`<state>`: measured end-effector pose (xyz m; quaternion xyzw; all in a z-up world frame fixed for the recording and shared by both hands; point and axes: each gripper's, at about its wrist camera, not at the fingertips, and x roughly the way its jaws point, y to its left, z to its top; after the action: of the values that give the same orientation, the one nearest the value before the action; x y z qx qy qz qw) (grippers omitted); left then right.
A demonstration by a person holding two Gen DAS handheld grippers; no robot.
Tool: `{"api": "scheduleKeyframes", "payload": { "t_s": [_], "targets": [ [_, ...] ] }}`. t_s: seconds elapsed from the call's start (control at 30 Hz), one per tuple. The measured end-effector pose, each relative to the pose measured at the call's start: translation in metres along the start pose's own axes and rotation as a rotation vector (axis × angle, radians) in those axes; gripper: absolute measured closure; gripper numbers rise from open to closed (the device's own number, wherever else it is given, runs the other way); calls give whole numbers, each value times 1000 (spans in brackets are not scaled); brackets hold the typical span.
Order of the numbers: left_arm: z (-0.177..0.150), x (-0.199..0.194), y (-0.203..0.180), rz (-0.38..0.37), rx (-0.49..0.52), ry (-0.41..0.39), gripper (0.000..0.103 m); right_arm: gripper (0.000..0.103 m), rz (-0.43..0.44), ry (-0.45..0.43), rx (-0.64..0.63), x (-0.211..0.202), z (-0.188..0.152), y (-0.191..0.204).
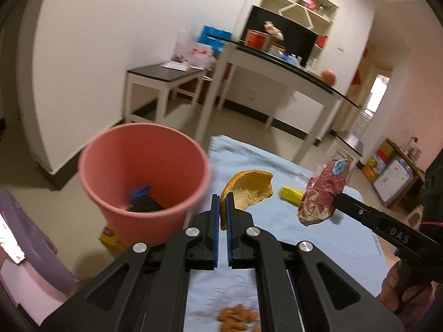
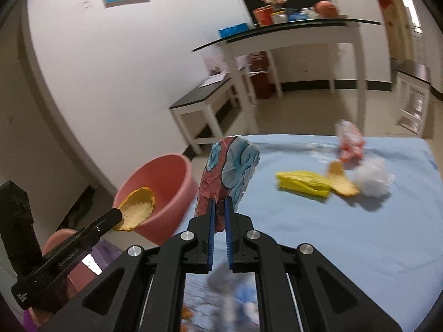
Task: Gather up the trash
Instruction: 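Carry the orange peel and red wrapper to the pink bucket, then open both tools to drop the peel and wrapper into the bucket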
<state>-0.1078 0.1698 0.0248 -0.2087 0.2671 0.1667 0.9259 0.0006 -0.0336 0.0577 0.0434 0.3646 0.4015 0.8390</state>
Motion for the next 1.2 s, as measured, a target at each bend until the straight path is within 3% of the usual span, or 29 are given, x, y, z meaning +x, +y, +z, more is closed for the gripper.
{"api": "scheduleKeyframes", "payload": {
  "t_s": [0.43, 1.2],
  "targets": [
    [14, -4, 68, 146, -91, -30, 99, 97, 103, 51, -109, 58, 16, 71],
    [11, 38, 100, 204, -141, 43, 98, 96, 137, 189, -129, 151, 13, 86]
  ]
}}
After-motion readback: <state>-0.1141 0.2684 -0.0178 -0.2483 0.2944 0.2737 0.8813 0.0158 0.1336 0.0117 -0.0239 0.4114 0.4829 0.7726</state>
